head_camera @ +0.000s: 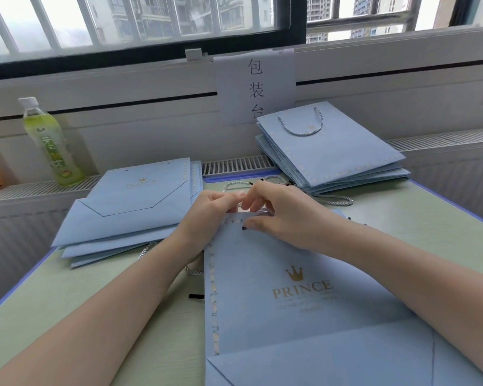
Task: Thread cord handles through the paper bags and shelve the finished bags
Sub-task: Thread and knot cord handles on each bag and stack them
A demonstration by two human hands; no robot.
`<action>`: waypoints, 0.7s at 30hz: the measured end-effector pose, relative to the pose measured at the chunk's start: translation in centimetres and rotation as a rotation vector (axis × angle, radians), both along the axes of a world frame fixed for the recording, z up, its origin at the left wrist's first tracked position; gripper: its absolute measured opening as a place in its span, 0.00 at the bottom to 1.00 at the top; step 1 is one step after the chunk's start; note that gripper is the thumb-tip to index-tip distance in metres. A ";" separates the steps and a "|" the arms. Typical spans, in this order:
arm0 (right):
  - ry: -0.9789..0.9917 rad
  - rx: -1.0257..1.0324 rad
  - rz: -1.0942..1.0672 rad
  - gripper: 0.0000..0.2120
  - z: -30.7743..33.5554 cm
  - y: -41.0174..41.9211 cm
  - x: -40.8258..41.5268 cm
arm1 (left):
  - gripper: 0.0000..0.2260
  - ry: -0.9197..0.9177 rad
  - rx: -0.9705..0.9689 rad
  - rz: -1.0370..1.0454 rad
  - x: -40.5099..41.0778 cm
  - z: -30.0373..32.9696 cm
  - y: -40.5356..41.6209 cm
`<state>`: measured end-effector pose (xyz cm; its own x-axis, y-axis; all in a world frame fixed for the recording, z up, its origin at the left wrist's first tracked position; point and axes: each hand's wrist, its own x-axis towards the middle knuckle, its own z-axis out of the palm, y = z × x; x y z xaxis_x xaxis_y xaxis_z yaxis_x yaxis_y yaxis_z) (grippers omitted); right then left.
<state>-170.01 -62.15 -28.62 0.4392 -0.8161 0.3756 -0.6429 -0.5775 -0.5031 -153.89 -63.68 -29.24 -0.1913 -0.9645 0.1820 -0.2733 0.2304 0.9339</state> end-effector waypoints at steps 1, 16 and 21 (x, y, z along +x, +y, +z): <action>-0.007 -0.009 0.003 0.10 0.0 0.0 0.0 | 0.20 -0.012 0.010 -0.007 0.1 0.1 0.0; -0.125 -0.243 -0.091 0.09 0.4 -0.6 -0.6 | 0.29 -0.081 -0.215 0.075 0.3 1.3 0.0; -0.138 -0.231 -0.093 0.11 0.7 -0.8 -1.0 | 0.29 -0.069 -0.277 0.159 0.6 1.3 -0.2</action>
<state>-171.03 -62.97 -27.96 0.2983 -0.7363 0.6074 -0.6332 -0.6288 -0.4513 -153.33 -63.84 -27.97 -0.0630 -0.8990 0.4333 -0.3869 0.4222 0.8198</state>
